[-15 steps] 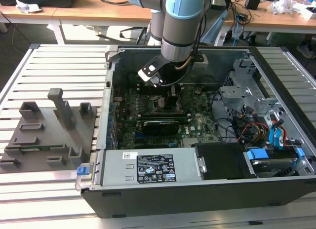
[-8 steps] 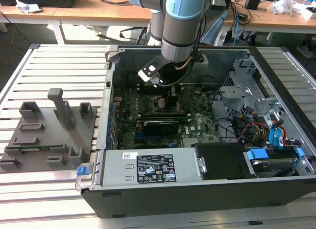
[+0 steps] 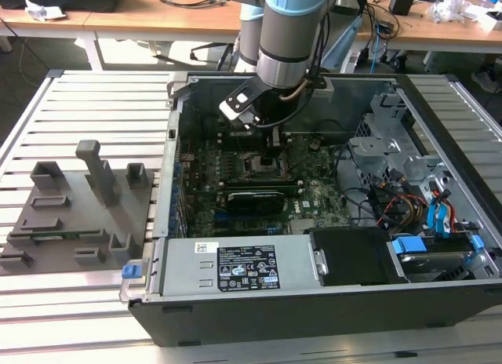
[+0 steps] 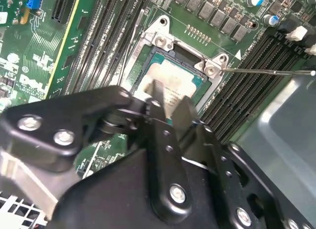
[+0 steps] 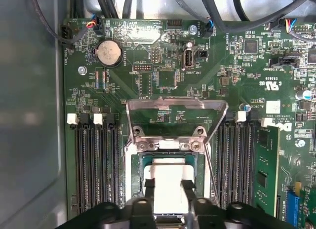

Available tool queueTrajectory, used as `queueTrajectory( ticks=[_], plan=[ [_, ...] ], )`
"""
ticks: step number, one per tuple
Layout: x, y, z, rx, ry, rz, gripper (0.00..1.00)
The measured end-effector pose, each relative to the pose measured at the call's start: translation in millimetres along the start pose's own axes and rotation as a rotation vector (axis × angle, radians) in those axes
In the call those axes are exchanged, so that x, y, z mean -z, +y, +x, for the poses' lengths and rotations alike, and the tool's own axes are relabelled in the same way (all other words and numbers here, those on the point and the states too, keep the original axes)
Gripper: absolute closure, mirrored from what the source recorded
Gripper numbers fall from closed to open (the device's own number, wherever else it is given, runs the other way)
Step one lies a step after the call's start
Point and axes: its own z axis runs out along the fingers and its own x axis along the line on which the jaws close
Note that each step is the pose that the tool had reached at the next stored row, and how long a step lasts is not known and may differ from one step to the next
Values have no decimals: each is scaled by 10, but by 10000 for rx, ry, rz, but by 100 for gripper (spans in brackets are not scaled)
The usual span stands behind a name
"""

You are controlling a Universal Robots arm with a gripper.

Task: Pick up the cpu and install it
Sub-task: 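Place the cpu into insertion slot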

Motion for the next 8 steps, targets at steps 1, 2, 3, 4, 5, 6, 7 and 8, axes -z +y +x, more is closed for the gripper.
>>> queueTrajectory(
  ticks=[1,2,3,4,5,6,7,8],
  plan=[
    [0,-6,0,1,0,-2,65],
    [-1,-37,0,9,-2,-2,71],
    [-2,-62,0,32,-3,-3,83],
    [-3,-78,0,58,-3,-4,89],
    [-4,-92,0,141,-7,-7,89],
    [-6,-94,-1,190,-9,-8,89],
    [-10,-94,-1,238,-13,-9,89],
    [-24,-93,0,322,-24,-12,89]
  ],
)
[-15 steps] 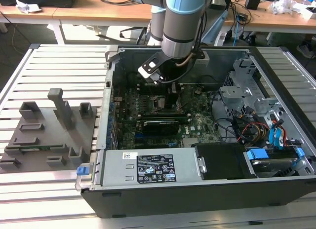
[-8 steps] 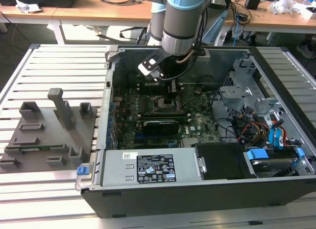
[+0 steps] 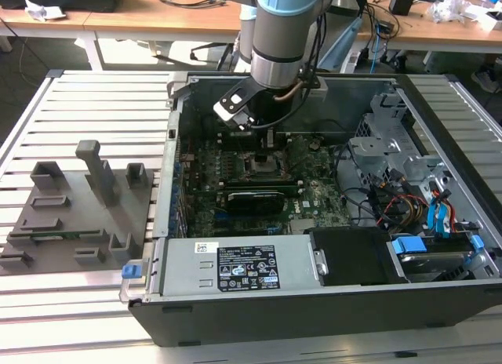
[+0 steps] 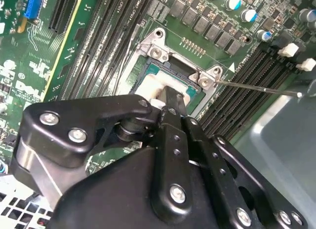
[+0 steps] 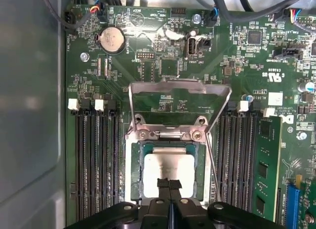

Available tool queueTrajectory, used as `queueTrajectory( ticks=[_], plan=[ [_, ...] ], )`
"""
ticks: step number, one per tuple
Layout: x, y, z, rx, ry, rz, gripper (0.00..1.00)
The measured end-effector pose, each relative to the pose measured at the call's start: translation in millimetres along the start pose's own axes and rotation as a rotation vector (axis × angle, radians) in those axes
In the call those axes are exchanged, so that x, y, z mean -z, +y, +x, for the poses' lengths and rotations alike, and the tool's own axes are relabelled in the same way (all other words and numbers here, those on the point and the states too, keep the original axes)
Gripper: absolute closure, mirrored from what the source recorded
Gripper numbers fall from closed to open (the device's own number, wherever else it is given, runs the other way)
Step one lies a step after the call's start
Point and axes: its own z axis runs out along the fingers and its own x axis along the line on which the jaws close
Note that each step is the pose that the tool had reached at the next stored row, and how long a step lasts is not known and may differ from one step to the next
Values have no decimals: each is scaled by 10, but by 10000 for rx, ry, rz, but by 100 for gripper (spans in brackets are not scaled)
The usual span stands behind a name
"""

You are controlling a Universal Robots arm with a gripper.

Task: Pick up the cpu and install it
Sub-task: 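Place the cpu into insertion slot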

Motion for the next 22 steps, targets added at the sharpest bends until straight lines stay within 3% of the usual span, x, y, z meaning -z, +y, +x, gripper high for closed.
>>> queueTrajectory(
  ticks=[8,10,13,16,22],
  plan=[
    [-86,10,1,150,-28,7,89],
    [-90,73,1,154,-20,15,89],
    [-82,108,1,158,-23,25,89],
    [41,107,-4,153,-83,47,89],
    [326,96,-14,154,-94,63,89]
  ],
)
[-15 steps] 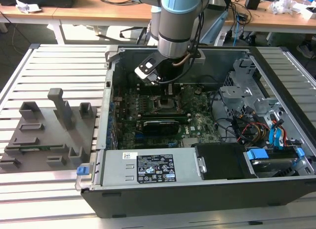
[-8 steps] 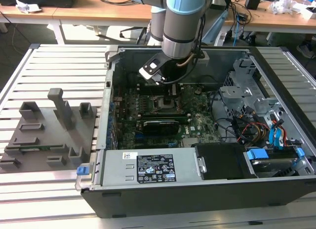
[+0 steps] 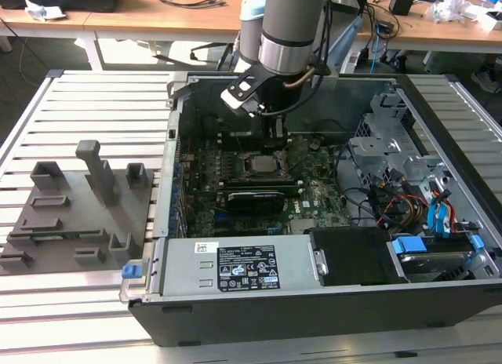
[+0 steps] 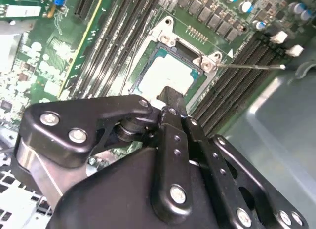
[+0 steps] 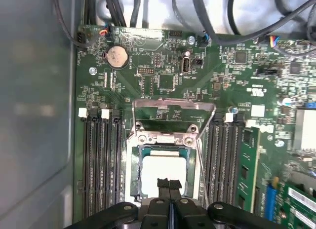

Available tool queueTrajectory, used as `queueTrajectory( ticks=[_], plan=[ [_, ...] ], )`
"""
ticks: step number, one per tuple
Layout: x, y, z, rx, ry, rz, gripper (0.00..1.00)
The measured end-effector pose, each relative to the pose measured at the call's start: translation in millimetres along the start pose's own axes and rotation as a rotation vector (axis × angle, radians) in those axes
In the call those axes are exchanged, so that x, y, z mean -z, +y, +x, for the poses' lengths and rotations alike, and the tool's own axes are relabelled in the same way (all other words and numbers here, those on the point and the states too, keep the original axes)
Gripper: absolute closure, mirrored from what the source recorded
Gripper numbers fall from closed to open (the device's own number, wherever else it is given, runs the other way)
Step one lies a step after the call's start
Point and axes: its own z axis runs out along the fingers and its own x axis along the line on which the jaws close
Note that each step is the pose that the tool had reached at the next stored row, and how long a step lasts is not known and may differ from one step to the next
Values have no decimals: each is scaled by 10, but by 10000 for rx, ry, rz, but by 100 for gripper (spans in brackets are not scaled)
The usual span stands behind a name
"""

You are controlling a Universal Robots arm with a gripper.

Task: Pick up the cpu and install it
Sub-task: 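Place the cpu into insertion slot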

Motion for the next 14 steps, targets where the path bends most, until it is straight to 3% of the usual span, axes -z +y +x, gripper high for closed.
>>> queueTrajectory(
  ticks=[4,10,12,14],
  plan=[
    [260,-13,-11,0,-29,4,89],
    [523,-26,-22,-1,-33,18,89],
    [693,-34,-30,0,-32,45,89],
    [695,-34,-30,0,-30,44,89]
  ],
)
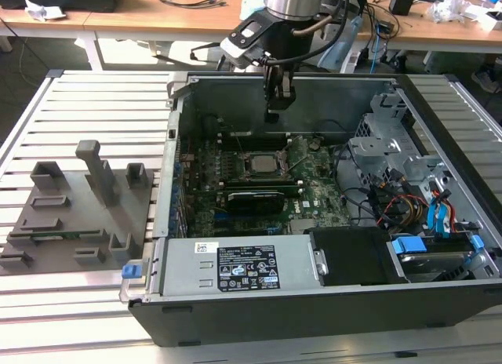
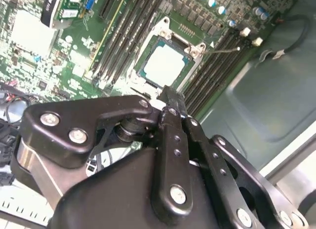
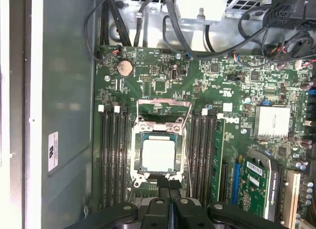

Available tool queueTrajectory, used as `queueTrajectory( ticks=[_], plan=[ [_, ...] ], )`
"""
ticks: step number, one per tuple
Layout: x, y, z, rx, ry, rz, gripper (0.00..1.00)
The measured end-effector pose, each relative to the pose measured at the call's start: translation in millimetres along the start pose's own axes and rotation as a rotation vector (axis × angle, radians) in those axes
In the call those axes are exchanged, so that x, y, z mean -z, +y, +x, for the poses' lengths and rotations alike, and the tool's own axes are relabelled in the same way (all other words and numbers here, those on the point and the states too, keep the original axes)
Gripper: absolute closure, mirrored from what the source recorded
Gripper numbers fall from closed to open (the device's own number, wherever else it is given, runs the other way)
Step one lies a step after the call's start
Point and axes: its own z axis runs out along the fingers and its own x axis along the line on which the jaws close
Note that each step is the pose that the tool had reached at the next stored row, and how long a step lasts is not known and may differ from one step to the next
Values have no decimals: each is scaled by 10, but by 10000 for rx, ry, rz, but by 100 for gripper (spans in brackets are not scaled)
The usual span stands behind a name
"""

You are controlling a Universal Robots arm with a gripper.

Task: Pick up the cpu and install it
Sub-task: 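Place the cpu into insertion slot, then close the cpu cover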

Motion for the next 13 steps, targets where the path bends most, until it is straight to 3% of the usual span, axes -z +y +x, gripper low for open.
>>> queueTrajectory(
  ticks=[11,13],
  plan=[
    [3,7,-1,1,-3,2,89],
    [9,119,-5,0,-4,2,89]
  ],
)
